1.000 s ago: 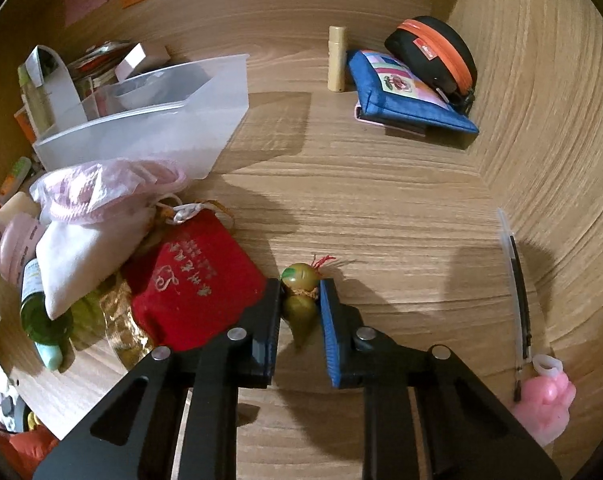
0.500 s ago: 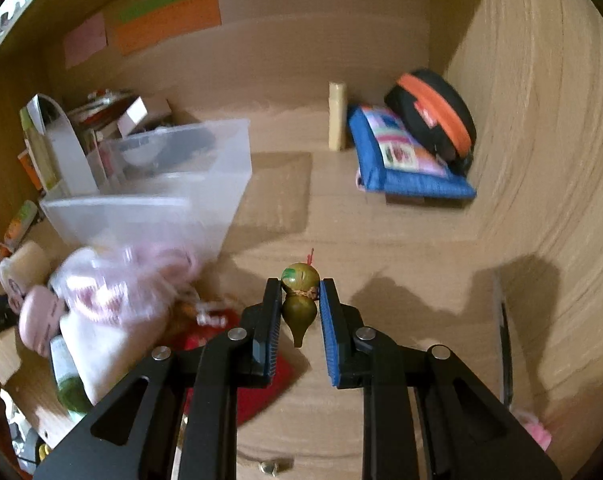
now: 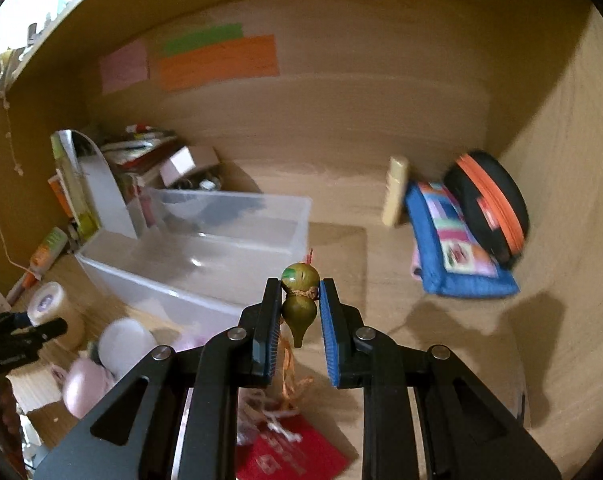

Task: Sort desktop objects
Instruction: 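Carry the cream tub and gold gourd into the clear box and release both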

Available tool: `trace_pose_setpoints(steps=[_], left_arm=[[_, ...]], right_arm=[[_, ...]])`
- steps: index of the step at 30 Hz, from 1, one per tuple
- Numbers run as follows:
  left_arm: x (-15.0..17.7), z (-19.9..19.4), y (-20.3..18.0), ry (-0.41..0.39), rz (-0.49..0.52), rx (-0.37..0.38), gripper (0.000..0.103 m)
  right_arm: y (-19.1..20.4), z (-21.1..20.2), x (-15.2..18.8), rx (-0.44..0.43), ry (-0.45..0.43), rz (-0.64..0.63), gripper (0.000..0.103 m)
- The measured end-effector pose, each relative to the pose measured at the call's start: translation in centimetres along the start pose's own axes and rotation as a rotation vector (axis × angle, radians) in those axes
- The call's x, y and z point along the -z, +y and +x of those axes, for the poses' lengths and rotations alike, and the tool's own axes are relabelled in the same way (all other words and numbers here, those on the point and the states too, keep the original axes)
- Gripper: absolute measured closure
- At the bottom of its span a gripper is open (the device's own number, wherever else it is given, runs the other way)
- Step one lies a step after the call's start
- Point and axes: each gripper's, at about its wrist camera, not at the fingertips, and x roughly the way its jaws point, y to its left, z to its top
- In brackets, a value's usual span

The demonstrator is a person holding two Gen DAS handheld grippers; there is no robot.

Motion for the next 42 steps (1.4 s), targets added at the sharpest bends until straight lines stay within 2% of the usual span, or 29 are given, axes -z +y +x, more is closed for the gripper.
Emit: trace_pose_setpoints(steps=[5,11,18,25,31,42], left_arm=[[-0.8,-0.4,0.6,-0.007,-0.014,0.023,0.039],[-3.1,-2.6,0.1,-0.080,0.015,0.049,0.039],[-6.4,-4.1,-1.0,-0.129,0.044,0.115,0.039],[-9.3,-3.4,-3.1,-0.151,0.084,0.144,0.039],[-11.1,0.0,-5.0,-0.093,0.092,0.177,0.039],[-11.7,4.8,-7.1,0.008,0.140,0.193,0.039]], right_arm=[[0.8,0.3,-2.3,-0.022,-0.028,-0.014,0.086],[1.5,0.4,-5.1,-0.038,-0.071,-0.029,0.086],[2.5,0.9,-7.0,-0.068,-0.113,-0.058,0.086],[3.2,5.1,-5.9,-0.102,-0.014,-0.050,0.086],[4.1,8.4,-4.4,-0.119,0.096,-0.071,0.086],[4.6,10.2,-3.3,-0.119,0.178,-0.127,0.086]])
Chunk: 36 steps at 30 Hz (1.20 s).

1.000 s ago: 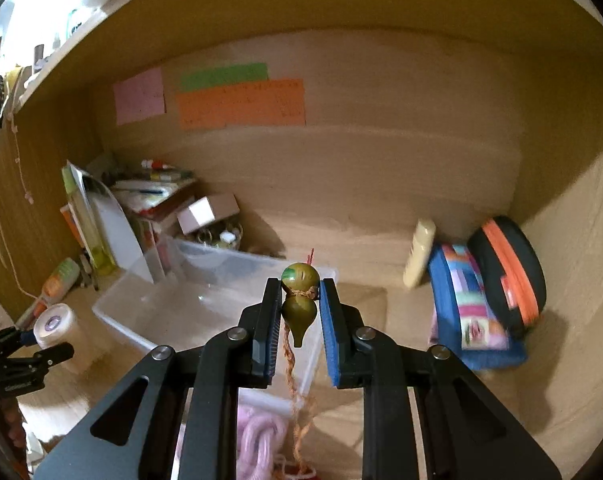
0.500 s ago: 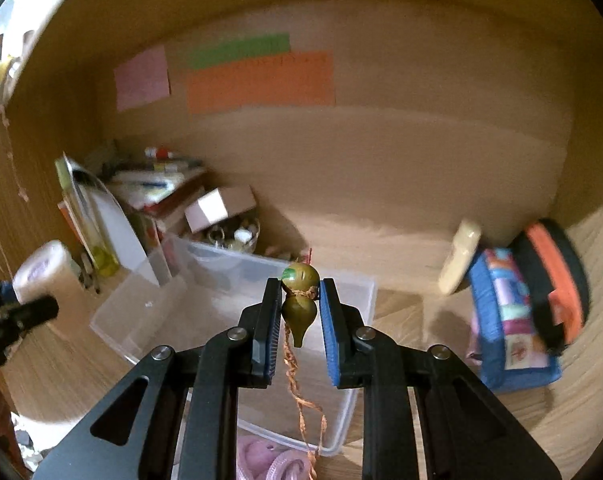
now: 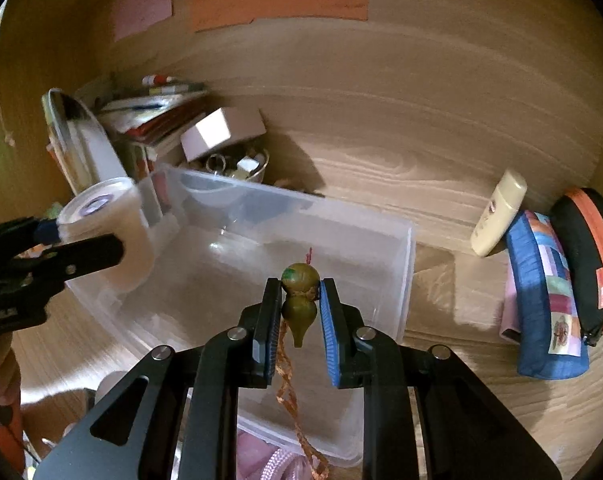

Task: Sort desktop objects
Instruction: 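Carry the cream tub and gold gourd into the clear box and release both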

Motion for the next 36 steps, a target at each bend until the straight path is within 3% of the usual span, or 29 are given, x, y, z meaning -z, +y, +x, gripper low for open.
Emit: trace_pose_setpoints(steps=[6,16,24,26,28,36], left_arm=[[0.4,1.2,-0.1,0.006,0.011,-0.056,0.039],[0.8,2.9,0.1,0.068,0.015,-0.009,0.039],[1.1,3.2,-0.4,0.079,0.045,-0.041,0.039],[1.2,3.3,-0.6,0.083,0.049,-0.037,0.039],[1.3,3.4,-0.8,0.089,0.054,-0.040,0.039],[1.4,3.2,-0.6,0.107,0.045,-0.024,0.039]], right_arm=[[0.6,1.2,0.3,0.022,0.050,-0.043,0.086],[1.2,2.2,0.7,0.043,0.093,-0.071,0.086],[1.1,2.2,1.1,0.057,0.093,-0.068,0.084],[1.0,2.2,1.1,0.062,0.093,-0.066,0.075],[0.9,2.1,1.1,0.081,0.086,-0.061,0.058],[1.8,1.0,1.0,0.111,0.040,-0.099,0.036]])
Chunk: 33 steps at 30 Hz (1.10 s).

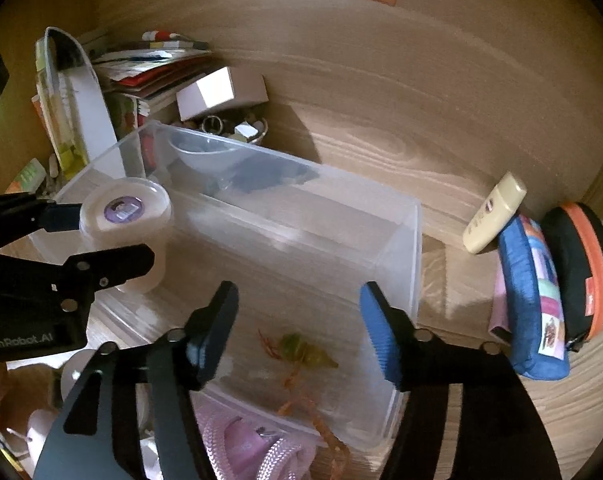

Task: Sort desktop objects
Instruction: 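Grasp the pink round container with the left gripper while the right grasps the bagged pink rope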

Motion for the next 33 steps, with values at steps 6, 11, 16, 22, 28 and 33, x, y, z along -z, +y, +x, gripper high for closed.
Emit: trace_pose_setpoints(steps=[6,11,16,22,28,33], left_arm=[[0.4,-1.0,0.5,0.000,-0.009,-0.002,0.027],[0.6,-3.9,0.4,-0.085,0.013,-0.043,0.012],[1.2,-6.6,0.4,-0.143,0.019,-0.053,0.011],[2.9,-9.5,0.8,-0.183,0.012,-0.048,0.009],[5.9,-11.0,0.7,-0.181,0.014,-0.029,0.009],[8.8,-11.3,0.2,-0.145,0.014,0.007,0.009]], right_arm=[[0.8,-0.8,0.0,0.029,-0.021,-0.029,0.033],[1.0,-1.9,0.0,0.042,-0.050,-0.022,0.027],[1.6,-3.9,0.0,0.066,-0.087,-0.023,0.026],[1.3,-7.1,0.7,0.077,-0.135,0.004,0.025],[1.0,-10.8,2.7,0.076,-0.191,0.055,0.020],[0.4,-12.7,5.1,0.076,-0.201,0.100,0.019]])
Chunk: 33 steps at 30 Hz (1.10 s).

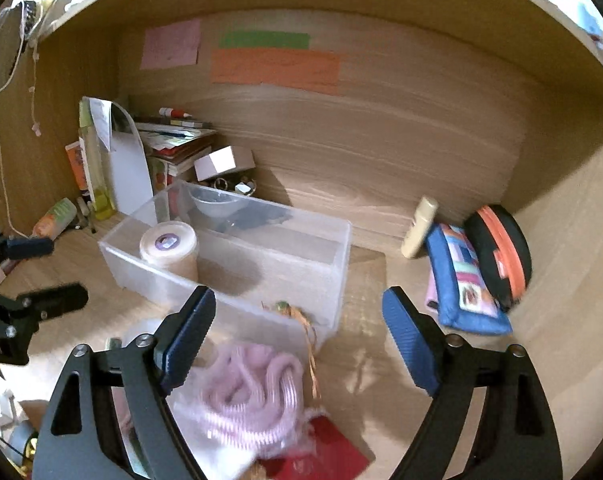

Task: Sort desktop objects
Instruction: 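Grasp the pink round container with the left gripper while the right grasps the bagged pink rope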

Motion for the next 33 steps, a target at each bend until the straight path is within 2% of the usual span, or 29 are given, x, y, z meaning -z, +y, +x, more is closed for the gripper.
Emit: trace_pose_setpoints(steps=[5,11,17,20,25,33], left_arm=[[2.6,0.0,-0.7,0.042,0.007,0.030,0.009],[4.6,0.4,-0.6,0.088,-0.033,0.090,0.009],[6.1,1.6,-1.0,0.147,-0.061,0.143,0.009],[6.5,2.0,-1.3,0.159,-0.057,0.152,0.009],[6.6,3.4,-1.6,0.185,-0.071,0.183,0.009],[6.2,3.9,-2.1,0.151,-0.066,0.203,0.010]], right_arm=[[-0.7,-1.3,1.9,-0.003,0.018,0.043,0.019],[-0.1,-1.5,4.0,-0.036,0.057,0.058,0.018],[1.0,0.1,6.3,-0.091,0.132,0.094,0.018],[0.8,1.0,7.2,-0.147,0.177,0.145,0.018],[0.5,2.7,7.5,-0.157,0.226,0.185,0.018],[1.0,4.7,6.3,-0.160,0.245,0.168,0.018]])
